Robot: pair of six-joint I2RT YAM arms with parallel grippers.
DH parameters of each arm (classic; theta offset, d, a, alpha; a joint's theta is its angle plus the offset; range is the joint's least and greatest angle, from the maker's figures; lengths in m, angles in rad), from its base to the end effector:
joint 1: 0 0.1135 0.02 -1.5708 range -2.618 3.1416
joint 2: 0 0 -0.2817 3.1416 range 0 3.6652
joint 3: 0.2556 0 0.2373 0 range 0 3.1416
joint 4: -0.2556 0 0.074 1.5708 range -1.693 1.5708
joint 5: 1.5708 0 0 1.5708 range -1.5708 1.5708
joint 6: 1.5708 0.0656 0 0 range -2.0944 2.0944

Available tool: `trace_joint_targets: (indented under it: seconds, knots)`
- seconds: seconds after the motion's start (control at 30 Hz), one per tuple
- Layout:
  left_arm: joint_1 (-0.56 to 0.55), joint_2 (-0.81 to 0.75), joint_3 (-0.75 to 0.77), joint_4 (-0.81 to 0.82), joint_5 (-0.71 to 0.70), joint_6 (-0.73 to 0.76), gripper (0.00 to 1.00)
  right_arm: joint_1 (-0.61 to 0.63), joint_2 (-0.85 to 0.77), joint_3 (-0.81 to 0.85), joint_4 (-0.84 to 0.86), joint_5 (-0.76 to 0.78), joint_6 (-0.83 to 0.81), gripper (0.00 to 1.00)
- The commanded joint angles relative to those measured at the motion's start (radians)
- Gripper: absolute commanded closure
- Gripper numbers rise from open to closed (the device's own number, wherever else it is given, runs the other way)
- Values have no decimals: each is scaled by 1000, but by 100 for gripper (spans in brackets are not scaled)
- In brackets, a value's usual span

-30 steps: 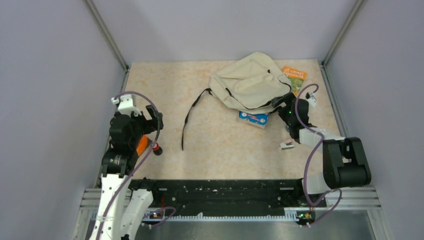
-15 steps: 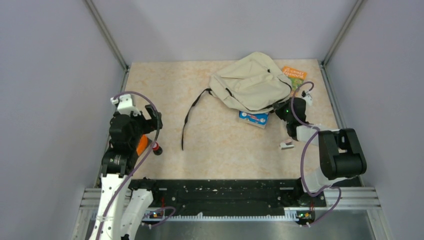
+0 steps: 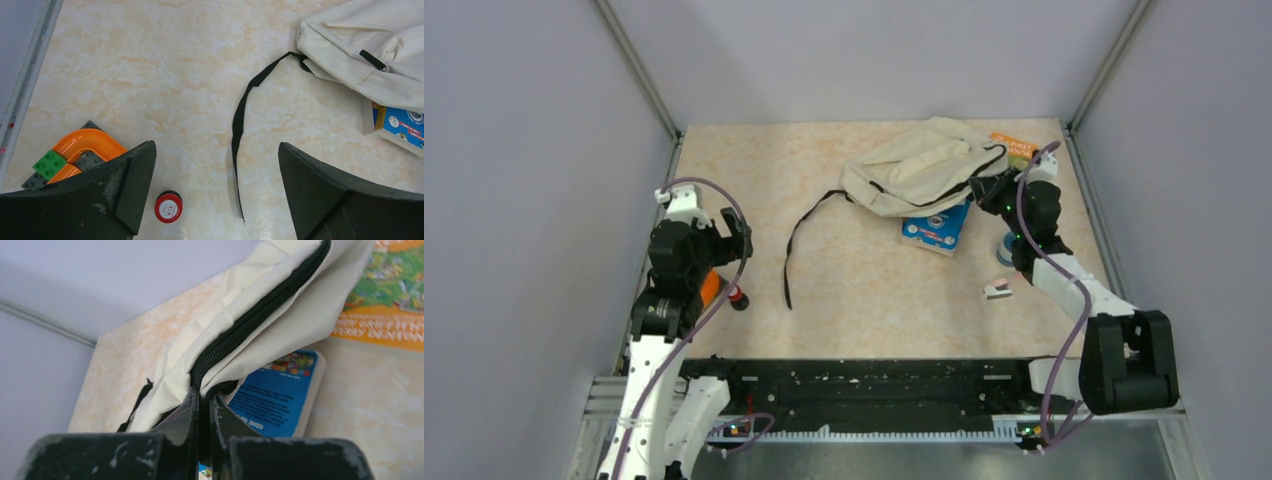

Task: Pack the student bag
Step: Pick up the student bag at the center of the board, then place the student bag at the center of the board.

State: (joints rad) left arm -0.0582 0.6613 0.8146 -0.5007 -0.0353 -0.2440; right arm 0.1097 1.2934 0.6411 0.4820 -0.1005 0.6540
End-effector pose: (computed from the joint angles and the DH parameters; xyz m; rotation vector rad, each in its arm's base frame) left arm 0.1465 -0.0062 0.3333 -0.2019 1.9110 -0.1693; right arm 0.2965 0.0393 0.2691 0.4065 1.7377 0.6431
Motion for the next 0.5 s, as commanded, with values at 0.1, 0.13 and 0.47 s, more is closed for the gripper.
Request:
trace_joint_targets:
  seconds: [0.1, 0.13, 0.47]
  knots:
    - [-3, 7, -11, 61, 173, 27, 4, 15, -133, 125, -1, -282, -99, 100]
    - [-3, 7, -13, 67, 201, 29, 5, 16, -137, 128, 6, -316, -91, 100]
    - [-73, 73, -27, 113, 428, 49, 6, 217, -172, 258, -129, -431, -188, 100]
